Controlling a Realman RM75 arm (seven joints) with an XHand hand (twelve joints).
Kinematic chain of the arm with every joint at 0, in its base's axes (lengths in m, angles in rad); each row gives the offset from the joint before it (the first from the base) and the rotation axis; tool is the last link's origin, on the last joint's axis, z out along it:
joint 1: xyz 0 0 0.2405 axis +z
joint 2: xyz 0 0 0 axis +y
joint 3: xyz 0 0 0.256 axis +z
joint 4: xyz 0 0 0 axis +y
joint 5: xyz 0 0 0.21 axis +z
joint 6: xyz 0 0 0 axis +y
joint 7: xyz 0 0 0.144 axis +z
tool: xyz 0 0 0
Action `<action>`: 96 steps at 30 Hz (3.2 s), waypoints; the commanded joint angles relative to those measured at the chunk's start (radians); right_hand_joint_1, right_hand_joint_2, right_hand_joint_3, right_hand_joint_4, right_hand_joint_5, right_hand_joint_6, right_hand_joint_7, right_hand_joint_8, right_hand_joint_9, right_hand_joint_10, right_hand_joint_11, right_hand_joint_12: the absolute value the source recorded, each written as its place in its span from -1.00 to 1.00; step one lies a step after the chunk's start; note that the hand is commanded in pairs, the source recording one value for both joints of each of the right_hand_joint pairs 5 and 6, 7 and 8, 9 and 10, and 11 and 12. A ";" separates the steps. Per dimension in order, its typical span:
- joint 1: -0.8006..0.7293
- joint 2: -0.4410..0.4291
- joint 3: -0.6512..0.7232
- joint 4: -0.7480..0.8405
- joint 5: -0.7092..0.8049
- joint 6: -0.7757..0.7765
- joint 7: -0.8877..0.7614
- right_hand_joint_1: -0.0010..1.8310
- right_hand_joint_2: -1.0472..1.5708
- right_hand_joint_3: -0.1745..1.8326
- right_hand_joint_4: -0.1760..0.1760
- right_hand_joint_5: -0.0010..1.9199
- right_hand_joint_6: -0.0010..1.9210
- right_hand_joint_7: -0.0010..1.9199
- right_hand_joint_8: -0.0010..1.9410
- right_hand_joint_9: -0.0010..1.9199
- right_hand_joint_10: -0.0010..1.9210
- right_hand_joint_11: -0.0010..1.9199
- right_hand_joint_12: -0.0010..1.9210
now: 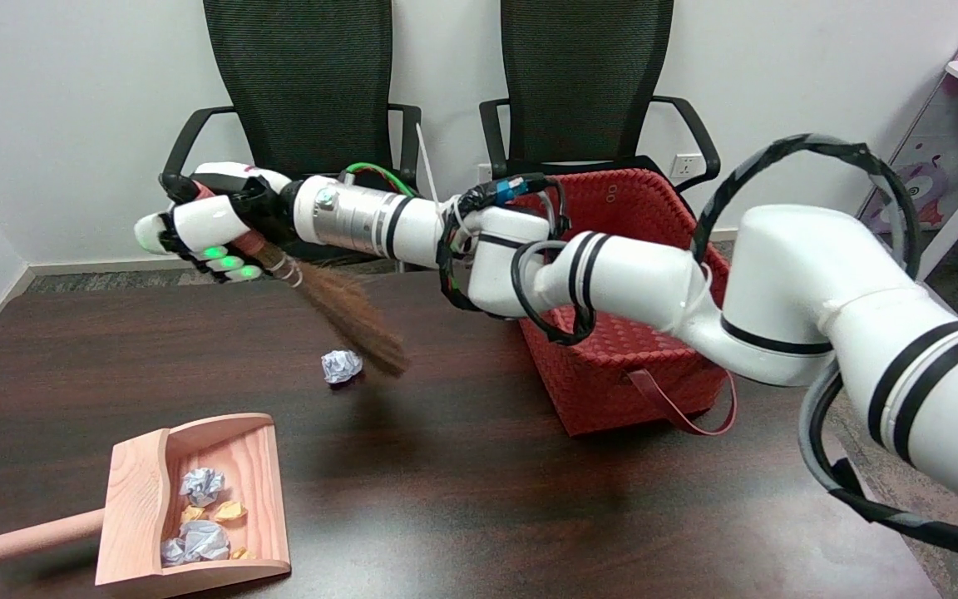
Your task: Sweep the paper ball into the dustpan.
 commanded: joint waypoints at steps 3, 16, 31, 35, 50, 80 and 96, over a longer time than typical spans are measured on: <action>0.003 -0.220 -0.151 0.461 0.000 0.142 -0.331 -0.03 0.67 1.00 -0.15 1.00 1.00 1.00 0.98 1.00 1.00 1.00 1.00; -0.120 -0.283 -0.082 0.473 0.002 0.098 -0.311 -0.08 0.53 1.00 -0.10 1.00 1.00 1.00 0.98 1.00 1.00 1.00 1.00; -0.163 -0.329 -0.080 0.473 0.002 0.103 -0.227 -0.10 0.55 1.00 -0.09 1.00 1.00 1.00 0.98 1.00 1.00 1.00 1.00; -0.184 -0.340 -0.016 0.473 0.005 0.103 -0.237 -0.12 0.56 1.00 -0.09 1.00 1.00 1.00 0.98 1.00 1.00 1.00 1.00; -0.277 -0.200 0.134 0.143 0.122 0.133 -0.230 -0.12 0.73 0.93 -0.07 1.00 1.00 1.00 0.98 1.00 1.00 1.00 1.00; -0.469 -0.005 0.356 -0.422 0.581 0.065 -0.118 -0.08 0.88 0.96 -0.06 1.00 1.00 1.00 0.98 1.00 1.00 1.00 1.00; -0.465 0.142 0.409 -0.511 0.589 0.160 -0.437 -0.11 0.75 1.00 -0.07 1.00 1.00 1.00 0.98 1.00 1.00 1.00 1.00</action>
